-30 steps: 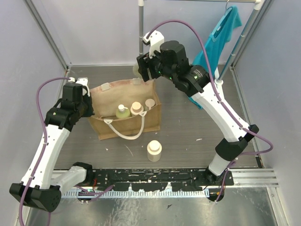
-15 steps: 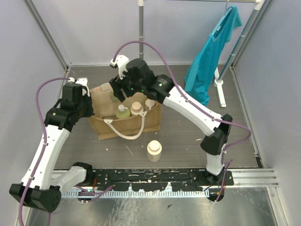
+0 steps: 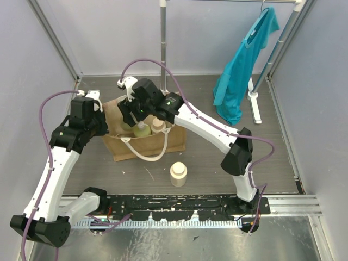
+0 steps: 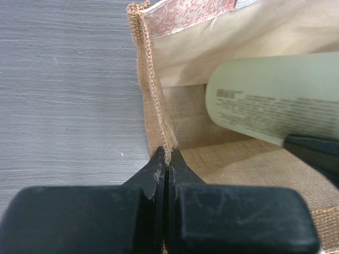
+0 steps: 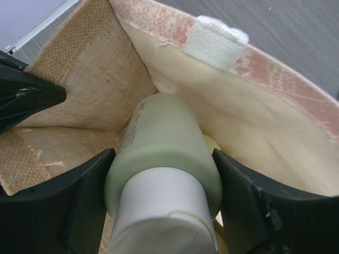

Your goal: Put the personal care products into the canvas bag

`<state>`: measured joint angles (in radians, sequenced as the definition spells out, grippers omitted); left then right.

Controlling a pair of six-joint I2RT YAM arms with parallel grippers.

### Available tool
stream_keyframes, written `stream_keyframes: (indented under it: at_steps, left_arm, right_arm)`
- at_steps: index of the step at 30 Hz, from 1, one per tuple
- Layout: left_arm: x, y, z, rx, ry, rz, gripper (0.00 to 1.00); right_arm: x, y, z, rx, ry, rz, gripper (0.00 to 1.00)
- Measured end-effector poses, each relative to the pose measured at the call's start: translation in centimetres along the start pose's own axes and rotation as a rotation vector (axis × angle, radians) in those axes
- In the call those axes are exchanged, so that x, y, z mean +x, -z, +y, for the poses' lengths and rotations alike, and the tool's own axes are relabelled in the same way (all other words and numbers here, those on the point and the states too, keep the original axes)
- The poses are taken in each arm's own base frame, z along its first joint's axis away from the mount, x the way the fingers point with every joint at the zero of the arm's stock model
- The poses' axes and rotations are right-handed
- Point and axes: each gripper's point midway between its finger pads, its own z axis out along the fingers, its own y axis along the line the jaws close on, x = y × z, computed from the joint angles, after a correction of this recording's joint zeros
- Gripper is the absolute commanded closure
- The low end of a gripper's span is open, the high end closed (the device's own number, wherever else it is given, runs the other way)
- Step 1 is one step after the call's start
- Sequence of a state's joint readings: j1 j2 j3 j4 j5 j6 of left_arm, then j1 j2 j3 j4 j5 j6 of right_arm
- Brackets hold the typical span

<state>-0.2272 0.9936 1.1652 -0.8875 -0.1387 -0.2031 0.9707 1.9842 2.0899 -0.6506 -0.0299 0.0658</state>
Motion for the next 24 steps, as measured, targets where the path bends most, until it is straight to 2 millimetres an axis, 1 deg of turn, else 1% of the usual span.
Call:
stream_keyframes:
  at_steps: [7,11,16,24]
  left_arm:
    - [0.0,0.2,-0.2,0.012,0.012,-0.006,0.97]
    - [0.1,0.2,-0.3,0.02,0.013,-0.009,0.97]
    - [0.1,0.2,-0.4,0.024,0.013,-0.01,0.97]
    - [0.2,0.3,-0.4,0.025,0.013,-0.012,0.97]
  right_arm:
    - [3.3,-3.2,0.7,-0.002,-0.039,0.09,0.99]
    - [4.5,-4.6,1.2,0.0,-0.048,0.13,0.99]
    - [5.3,-5.1,1.6,0.012,-0.059,0.176,0.99]
    - [5.5,-5.2,1.4,0.046,-0.086,0.203,0.99]
